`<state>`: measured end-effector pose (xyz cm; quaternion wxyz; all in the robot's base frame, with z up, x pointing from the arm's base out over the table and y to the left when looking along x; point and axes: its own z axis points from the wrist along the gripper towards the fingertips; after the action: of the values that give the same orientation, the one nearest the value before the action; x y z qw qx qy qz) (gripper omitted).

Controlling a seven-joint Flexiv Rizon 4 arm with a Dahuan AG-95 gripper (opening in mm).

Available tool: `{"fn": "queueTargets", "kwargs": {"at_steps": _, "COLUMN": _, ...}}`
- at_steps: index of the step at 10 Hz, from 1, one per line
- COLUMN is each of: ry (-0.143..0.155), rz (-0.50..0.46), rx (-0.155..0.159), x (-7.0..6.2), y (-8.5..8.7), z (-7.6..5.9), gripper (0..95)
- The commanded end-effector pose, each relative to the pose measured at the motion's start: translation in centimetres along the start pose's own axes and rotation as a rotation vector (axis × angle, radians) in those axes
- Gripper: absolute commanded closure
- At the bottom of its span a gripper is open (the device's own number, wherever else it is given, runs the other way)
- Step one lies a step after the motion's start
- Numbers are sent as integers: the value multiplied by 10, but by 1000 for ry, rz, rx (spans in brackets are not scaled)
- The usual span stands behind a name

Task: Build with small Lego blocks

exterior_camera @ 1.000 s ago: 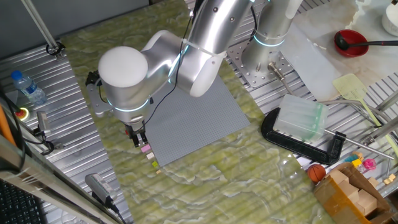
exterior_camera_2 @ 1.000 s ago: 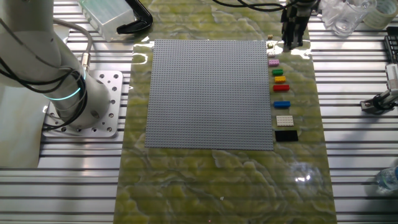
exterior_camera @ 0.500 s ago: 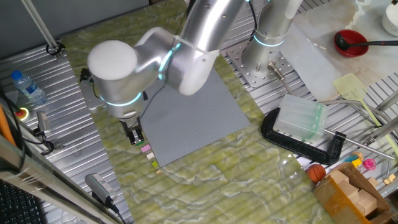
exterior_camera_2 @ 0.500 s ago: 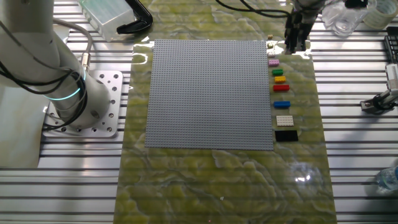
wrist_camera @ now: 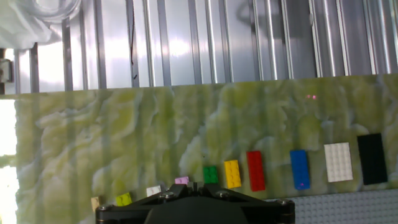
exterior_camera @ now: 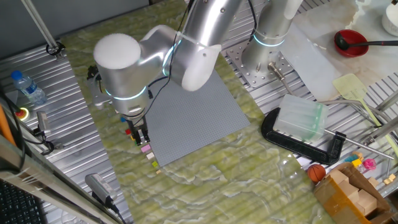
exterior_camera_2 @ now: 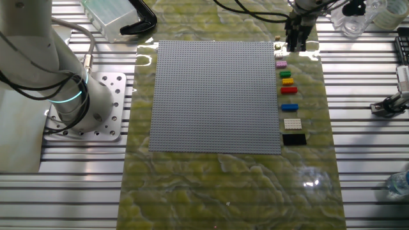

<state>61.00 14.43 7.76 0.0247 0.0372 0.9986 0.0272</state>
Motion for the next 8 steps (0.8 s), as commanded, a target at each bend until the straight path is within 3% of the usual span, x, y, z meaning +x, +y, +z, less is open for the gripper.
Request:
{"fn": "queueTargets", "kwargs": {"at_steps": 1, "ry": -1, "rz": -8, "rx": 16, "x": 0, "y": -1, "z": 7, "gripper": 760}}
{"fn": "queueTargets", "kwargs": {"at_steps": 4, "ry": 17, "rz": -1, "rx": 55, "x": 0, "y": -1, "z": 12, "gripper": 760}}
{"fn": "queueTargets", "kwargs": {"at_steps": 8, "ry": 16, "rz": 0, "rx": 64, "x": 1, "y": -2, "z": 17, "gripper": 760}}
